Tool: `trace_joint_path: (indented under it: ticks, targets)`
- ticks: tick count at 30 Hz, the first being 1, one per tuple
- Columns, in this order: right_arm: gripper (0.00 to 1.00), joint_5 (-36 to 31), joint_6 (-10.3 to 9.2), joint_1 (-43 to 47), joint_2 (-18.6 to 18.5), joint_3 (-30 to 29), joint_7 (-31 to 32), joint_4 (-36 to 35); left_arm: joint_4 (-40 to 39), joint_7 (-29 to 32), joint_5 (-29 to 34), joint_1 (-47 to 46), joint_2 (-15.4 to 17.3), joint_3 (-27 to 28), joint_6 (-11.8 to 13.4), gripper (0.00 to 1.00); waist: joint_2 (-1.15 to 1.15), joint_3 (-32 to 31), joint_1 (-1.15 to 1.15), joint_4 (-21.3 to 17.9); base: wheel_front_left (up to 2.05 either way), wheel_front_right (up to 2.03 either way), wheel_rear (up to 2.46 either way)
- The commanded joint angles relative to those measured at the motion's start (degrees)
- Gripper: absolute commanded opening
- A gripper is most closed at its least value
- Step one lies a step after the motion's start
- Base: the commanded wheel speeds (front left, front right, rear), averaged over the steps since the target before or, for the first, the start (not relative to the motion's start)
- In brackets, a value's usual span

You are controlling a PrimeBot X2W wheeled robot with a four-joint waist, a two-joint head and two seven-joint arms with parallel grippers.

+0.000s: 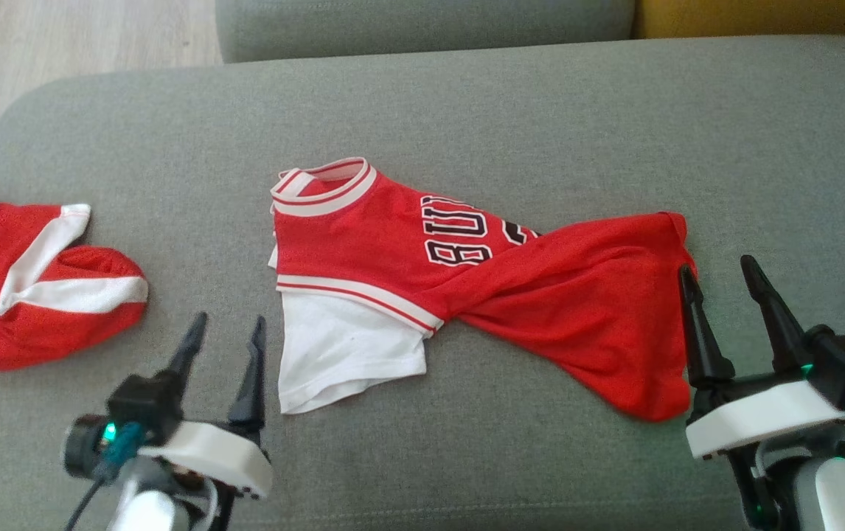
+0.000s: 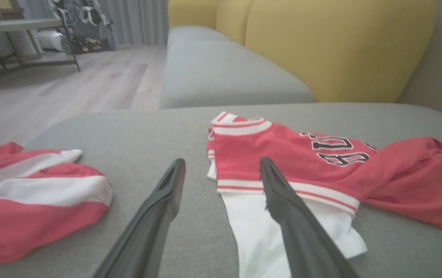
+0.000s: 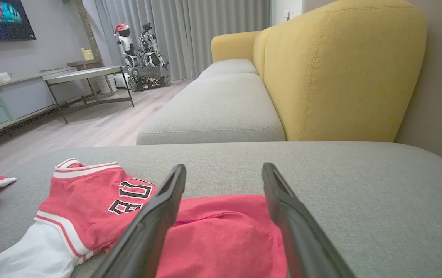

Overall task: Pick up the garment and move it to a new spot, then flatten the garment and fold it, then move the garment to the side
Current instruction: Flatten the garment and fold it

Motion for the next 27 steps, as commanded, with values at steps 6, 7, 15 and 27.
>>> trace_joint_path:
  ticks: [6,7,15,27]
  targets:
    - [1.0,0.0,-0.04,-1.7,0.1,1.8,-0.1,-2.0,6.2,5.6,-2.6,-4.4,-0.1,-0.6,-2.9,1.0,0.0,1.6,0.0,-0.6,0.0,0.0,0.0]
    - [1.0,0.1,-0.04,-1.8,0.2,2.0,-0.1,-1.9,8.2,6.5,-3.2,-4.7,-0.3,-0.8,-3.3,1.0,0.0,1.8,0.0,-0.8,0.0,0.0,0.0]
    - [1.0,0.5,-0.04,-1.7,0.4,1.1,0.2,-0.7,19.7,9.3,-7.1,-7.6,-1.5,-1.0,-5.8,1.0,0.0,3.5,0.0,-2.3,0.0,0.0,0.0]
    - [1.0,-0.3,-0.04,-6.6,-1.8,-6.1,0.7,8.9,23.7,6.4,-7.1,-12.1,-1.5,-2.0,-6.4,0.0,0.0,6.2,0.0,-1.0,0.0,0.0,0.0]
